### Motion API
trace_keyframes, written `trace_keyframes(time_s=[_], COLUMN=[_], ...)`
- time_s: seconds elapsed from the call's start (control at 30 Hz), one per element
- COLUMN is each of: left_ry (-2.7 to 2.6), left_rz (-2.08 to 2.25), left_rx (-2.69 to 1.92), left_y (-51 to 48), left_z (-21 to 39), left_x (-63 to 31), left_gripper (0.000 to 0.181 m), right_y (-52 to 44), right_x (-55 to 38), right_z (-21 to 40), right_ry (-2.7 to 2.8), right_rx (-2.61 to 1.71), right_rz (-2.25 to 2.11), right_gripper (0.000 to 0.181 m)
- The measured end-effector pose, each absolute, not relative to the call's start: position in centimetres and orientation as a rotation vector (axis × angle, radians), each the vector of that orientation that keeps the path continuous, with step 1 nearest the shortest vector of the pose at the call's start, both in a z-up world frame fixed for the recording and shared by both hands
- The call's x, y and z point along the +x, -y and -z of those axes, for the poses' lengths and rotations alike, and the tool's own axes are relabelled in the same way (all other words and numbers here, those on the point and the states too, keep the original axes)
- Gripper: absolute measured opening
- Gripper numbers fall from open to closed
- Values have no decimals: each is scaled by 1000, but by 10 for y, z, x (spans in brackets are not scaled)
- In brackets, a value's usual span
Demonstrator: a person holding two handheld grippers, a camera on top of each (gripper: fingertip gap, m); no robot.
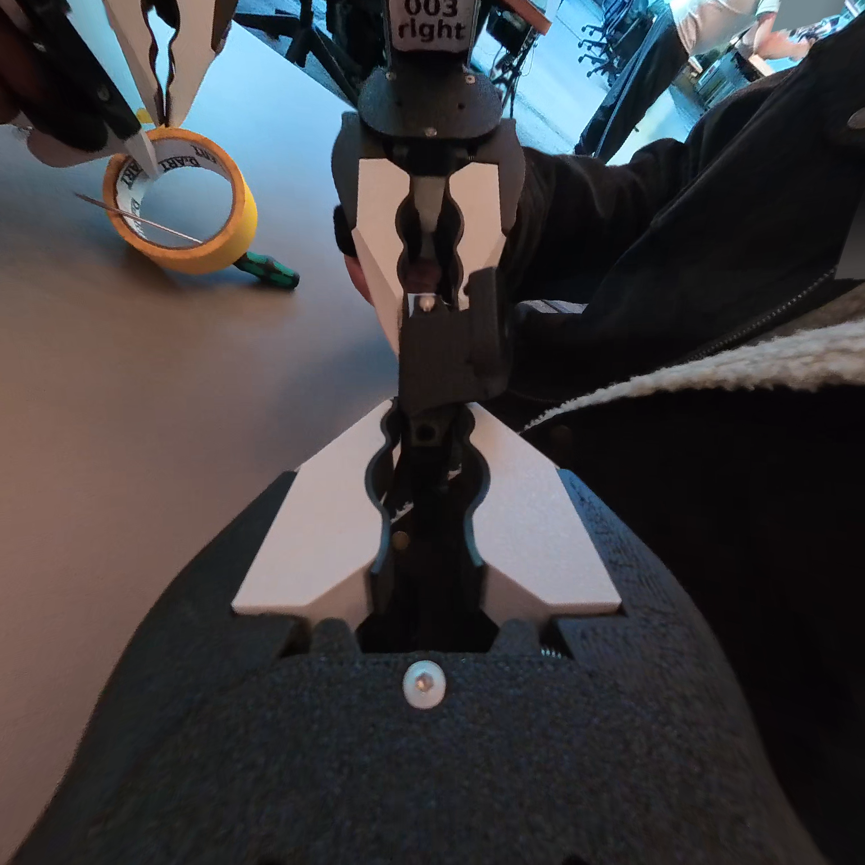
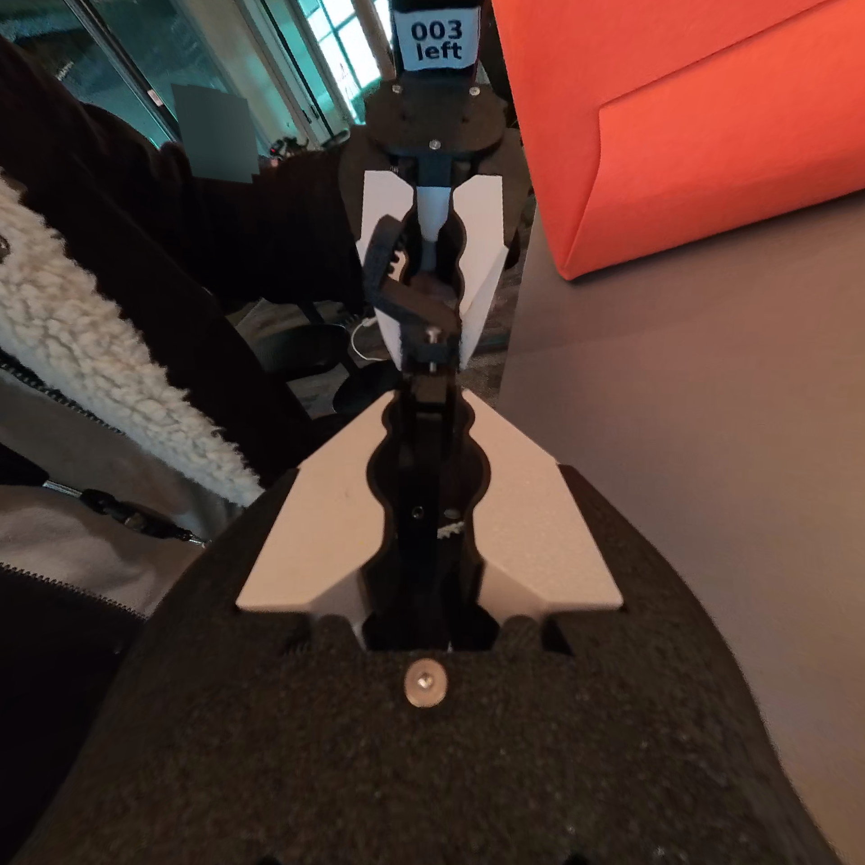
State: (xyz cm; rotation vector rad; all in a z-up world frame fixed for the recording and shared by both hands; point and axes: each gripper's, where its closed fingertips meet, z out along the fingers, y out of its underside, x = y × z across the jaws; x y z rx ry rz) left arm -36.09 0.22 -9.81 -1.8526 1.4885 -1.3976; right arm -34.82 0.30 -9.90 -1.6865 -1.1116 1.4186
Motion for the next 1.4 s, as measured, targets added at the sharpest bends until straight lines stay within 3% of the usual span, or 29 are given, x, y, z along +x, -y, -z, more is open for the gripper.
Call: trace_keyframes(time_s=[0.57, 0.9, 1.4], left_ry=[-1543, -1516, -1337], left_rz=[1246, 1164, 1109], left_rx=[-1820, -1734, -1508], left_y=[0, 3, 1], left_z=[103, 71, 60], left_x=[-356, -343, -334], left_gripper=[22, 25, 22], right_y=[-5, -6, -5], right_x=[-344, -332, -327], right_z=[98, 64, 51], right_ry=[1070, 958, 1038], right_rx=[-1637, -1414, -1230], right_rz=[-1453, -1619, -1388], right_gripper=[20, 20, 20])
